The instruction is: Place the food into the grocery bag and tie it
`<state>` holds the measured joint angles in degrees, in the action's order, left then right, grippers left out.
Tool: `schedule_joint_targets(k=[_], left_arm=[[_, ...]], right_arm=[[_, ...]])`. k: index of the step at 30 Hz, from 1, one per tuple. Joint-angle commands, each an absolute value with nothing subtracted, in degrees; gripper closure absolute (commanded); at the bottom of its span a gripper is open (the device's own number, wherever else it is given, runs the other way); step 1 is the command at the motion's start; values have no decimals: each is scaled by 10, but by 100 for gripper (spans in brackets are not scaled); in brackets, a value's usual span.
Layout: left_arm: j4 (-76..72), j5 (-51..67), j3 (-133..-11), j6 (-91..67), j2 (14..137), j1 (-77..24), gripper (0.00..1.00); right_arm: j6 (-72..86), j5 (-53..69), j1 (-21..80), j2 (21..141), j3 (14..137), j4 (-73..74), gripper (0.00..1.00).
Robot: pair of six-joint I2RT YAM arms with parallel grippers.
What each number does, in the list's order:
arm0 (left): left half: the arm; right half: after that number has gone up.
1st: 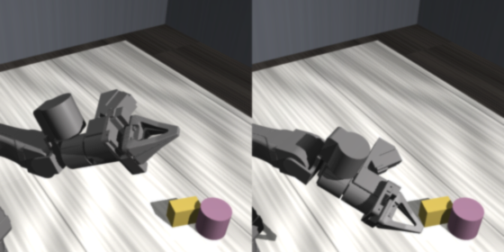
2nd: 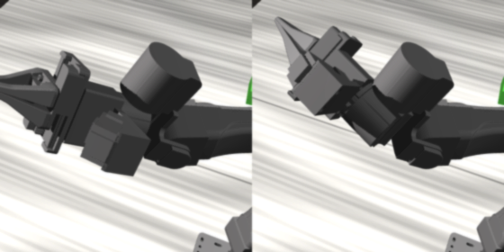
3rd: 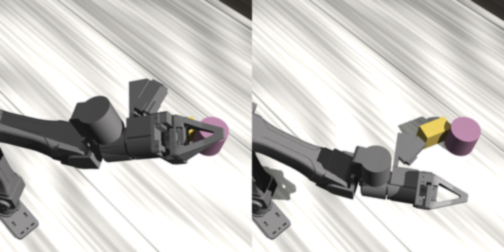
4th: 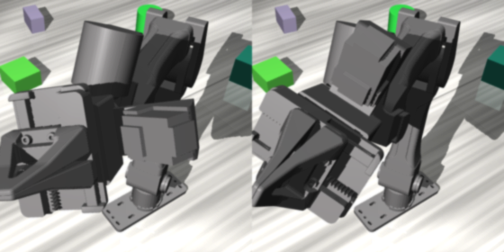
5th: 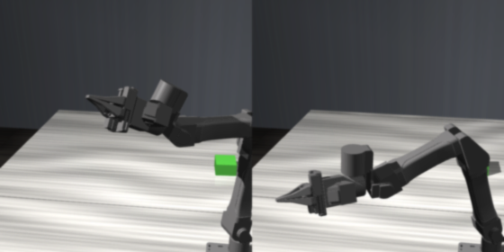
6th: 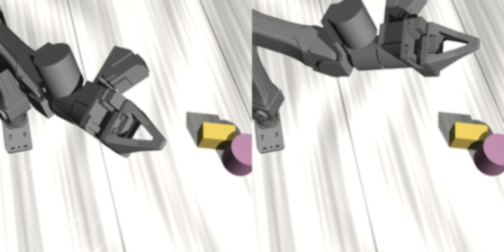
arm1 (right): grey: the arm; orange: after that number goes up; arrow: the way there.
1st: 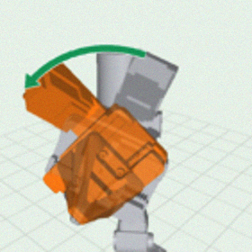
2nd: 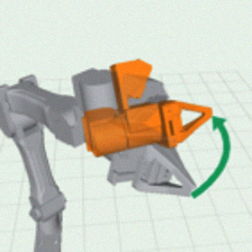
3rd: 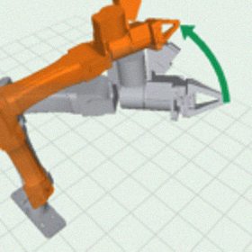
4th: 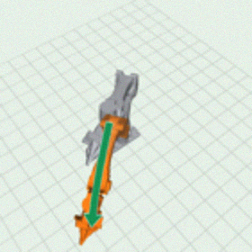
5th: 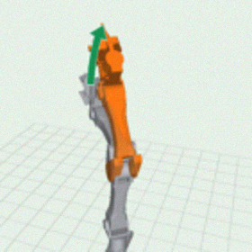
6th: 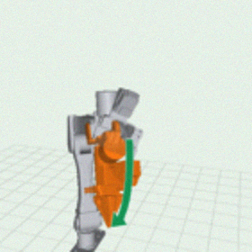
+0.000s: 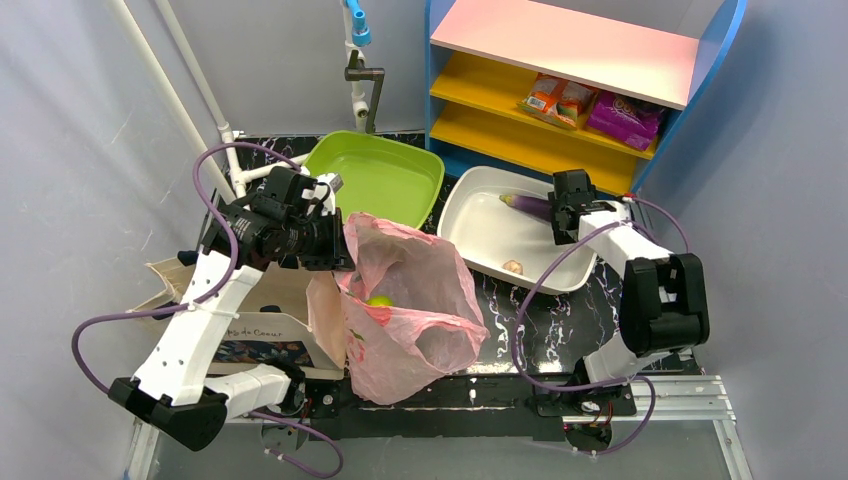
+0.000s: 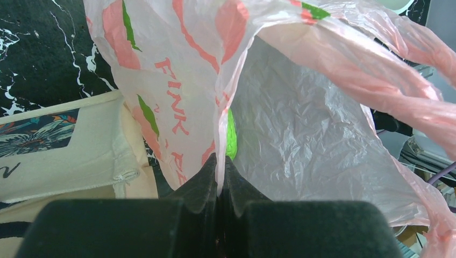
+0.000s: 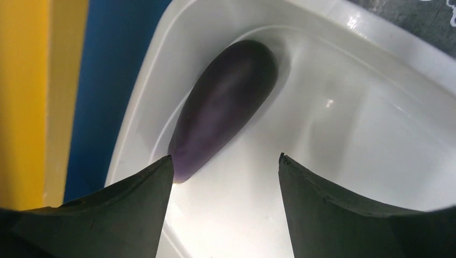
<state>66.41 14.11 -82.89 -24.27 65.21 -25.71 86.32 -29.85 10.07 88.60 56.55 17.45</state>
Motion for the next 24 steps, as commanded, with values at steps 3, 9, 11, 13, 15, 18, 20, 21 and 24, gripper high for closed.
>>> schedule_joint_targets(k=[3, 9, 11, 13, 15, 18, 20, 21, 24], left_arm=[[676, 136, -831, -249, 643, -256, 100], [687, 122, -854, -248, 664, -256, 100], [688, 119, -857, -249, 671, -256, 100], [687, 118, -859, -250, 681, -256, 100], [685, 117, -862, -251, 692, -256, 100], [683, 114, -870, -251, 709, -256, 100], [681, 115, -873, -252, 720, -256, 100], [681, 115, -875, -252, 724, -256, 100], [680, 117, -884, -252, 739, -255, 100]], right_arm=[[876, -300, 83, 940, 599, 139, 24], [883, -294, 63, 989, 628, 106, 25], [884, -292, 57, 1003, 637, 101, 25], [884, -289, 51, 1017, 646, 102, 25], [884, -281, 45, 1032, 652, 99, 25], [886, -271, 38, 1049, 655, 102, 26], [886, -266, 34, 1057, 657, 107, 28], [885, -263, 33, 1061, 657, 107, 30], [872, -246, 29, 1068, 654, 100, 38]])
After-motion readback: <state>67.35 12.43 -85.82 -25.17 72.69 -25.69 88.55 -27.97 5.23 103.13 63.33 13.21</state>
